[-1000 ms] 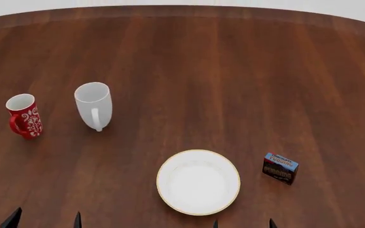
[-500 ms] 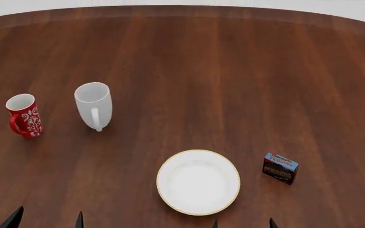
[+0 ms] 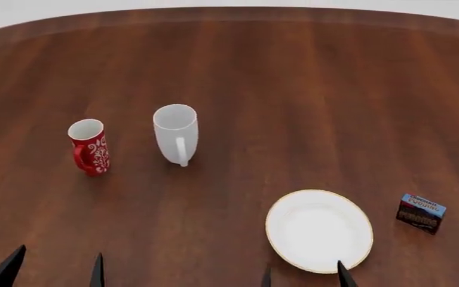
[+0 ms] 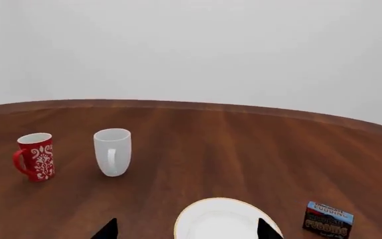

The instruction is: Put the white mug on the plate.

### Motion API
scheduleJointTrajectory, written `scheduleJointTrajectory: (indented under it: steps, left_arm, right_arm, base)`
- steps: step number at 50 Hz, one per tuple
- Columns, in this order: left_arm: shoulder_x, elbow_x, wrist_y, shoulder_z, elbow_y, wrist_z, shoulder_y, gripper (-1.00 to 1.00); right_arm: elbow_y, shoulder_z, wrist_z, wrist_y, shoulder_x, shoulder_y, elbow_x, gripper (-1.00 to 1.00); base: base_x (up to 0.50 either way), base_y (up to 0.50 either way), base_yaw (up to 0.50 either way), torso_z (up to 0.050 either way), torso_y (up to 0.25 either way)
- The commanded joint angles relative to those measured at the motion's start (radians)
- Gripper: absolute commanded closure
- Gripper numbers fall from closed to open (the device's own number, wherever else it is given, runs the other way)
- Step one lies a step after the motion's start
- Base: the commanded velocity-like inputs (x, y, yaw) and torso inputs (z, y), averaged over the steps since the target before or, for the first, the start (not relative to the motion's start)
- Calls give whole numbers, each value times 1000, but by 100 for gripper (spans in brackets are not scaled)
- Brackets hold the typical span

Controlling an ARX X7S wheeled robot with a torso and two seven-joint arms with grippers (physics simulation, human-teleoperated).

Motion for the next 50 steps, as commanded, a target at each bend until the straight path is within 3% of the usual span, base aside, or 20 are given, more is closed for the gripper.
scheduleJointTrajectory:
  steps: [1, 22, 50]
  left_arm:
    - [-9, -11, -21, 8, 14, -9, 0, -100]
    - [-21, -22, -9, 21, -7, -22, 1, -100]
    - [-31, -30, -22, 49, 2, -43, 5, -100]
  right_arm:
    - [-10, -9, 8, 2, 9, 1, 4, -100]
    - [-6, -15, 20, -6, 15, 2, 28, -100]
    - [26, -36, 28, -40, 32, 0, 32, -100]
  base:
    - [0, 500, 0, 0, 0]
    - [0, 500, 0, 0, 0]
    - [479, 0, 0, 0, 0]
